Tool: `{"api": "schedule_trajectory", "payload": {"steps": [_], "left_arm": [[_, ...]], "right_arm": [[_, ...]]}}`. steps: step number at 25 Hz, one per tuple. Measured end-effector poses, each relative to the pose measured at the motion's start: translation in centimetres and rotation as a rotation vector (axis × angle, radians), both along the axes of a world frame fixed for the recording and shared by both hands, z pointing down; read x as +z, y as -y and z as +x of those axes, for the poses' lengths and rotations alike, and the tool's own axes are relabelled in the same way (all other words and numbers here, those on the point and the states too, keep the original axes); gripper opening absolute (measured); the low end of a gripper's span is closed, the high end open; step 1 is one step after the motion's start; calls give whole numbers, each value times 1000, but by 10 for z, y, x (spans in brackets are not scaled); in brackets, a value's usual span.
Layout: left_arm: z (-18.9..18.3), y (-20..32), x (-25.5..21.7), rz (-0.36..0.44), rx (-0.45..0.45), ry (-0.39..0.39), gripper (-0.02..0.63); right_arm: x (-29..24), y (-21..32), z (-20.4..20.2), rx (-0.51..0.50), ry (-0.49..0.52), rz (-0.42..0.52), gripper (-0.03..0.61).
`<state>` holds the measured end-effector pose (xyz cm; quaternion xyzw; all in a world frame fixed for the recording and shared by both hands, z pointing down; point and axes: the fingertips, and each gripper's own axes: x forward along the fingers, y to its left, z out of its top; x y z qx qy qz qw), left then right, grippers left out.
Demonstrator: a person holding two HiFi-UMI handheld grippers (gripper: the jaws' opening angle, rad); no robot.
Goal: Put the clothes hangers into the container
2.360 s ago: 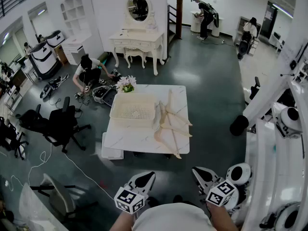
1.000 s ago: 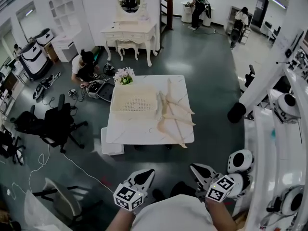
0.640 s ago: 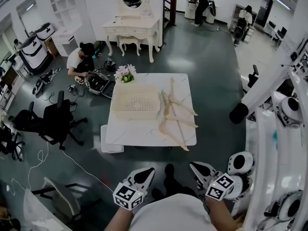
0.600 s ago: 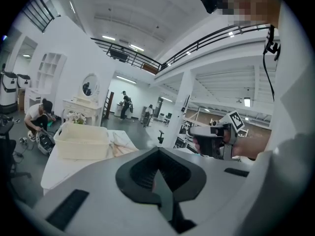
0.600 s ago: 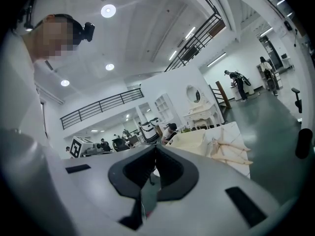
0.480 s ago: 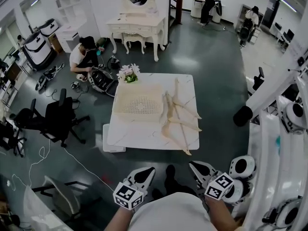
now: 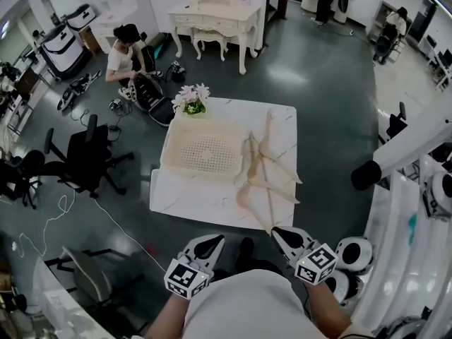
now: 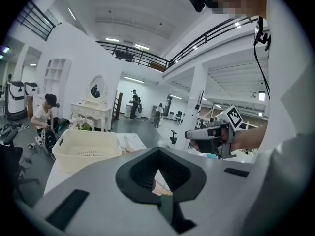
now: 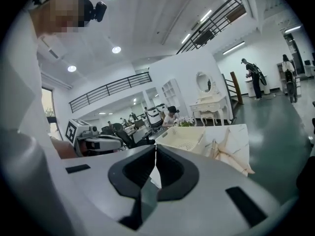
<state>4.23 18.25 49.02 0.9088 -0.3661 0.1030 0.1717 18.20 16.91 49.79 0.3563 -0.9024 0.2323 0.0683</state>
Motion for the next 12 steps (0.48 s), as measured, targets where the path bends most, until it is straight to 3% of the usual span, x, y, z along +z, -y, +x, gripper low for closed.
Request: {"api": "schedule_trajectory", "payload": {"steps": [12], "left_arm": [[-3, 55, 32, -94, -68, 3, 8]], "right_arm": [[40, 63, -6, -40, -26, -69, 18]]}}
